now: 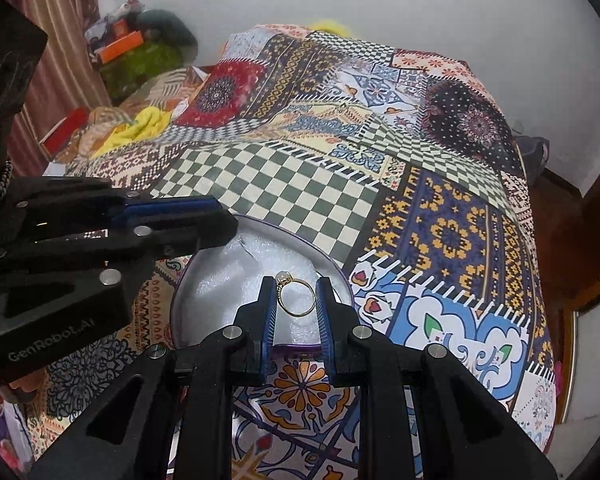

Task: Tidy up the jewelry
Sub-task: 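Carry the earring and gold ring in both tools over the purple heart tin, then open the left tool over the tin while the right tool releases the ring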

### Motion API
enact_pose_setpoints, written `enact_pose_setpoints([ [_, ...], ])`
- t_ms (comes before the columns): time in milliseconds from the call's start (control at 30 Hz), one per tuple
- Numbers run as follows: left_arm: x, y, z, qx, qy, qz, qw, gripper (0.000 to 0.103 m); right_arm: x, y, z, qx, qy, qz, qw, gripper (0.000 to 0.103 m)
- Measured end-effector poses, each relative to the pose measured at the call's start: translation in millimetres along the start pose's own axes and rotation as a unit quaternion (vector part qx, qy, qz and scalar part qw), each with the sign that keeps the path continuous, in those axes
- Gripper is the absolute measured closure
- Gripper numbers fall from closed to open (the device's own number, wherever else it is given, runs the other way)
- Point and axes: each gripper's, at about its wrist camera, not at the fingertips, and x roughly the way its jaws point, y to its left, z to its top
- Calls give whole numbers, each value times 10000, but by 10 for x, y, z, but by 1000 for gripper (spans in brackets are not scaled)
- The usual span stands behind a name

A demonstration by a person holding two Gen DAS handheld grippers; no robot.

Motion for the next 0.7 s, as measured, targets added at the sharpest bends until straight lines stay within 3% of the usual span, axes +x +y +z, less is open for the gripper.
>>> enact_pose_setpoints([
  [200, 64, 37, -33, -15, 148, -87, 9999, 94, 76, 10, 1, -45, 87, -30, 9999, 85],
  [700, -195, 68, -73, -97, -145, 50, 9998, 94, 72, 120, -24, -336, 146, -286, 9989, 84],
])
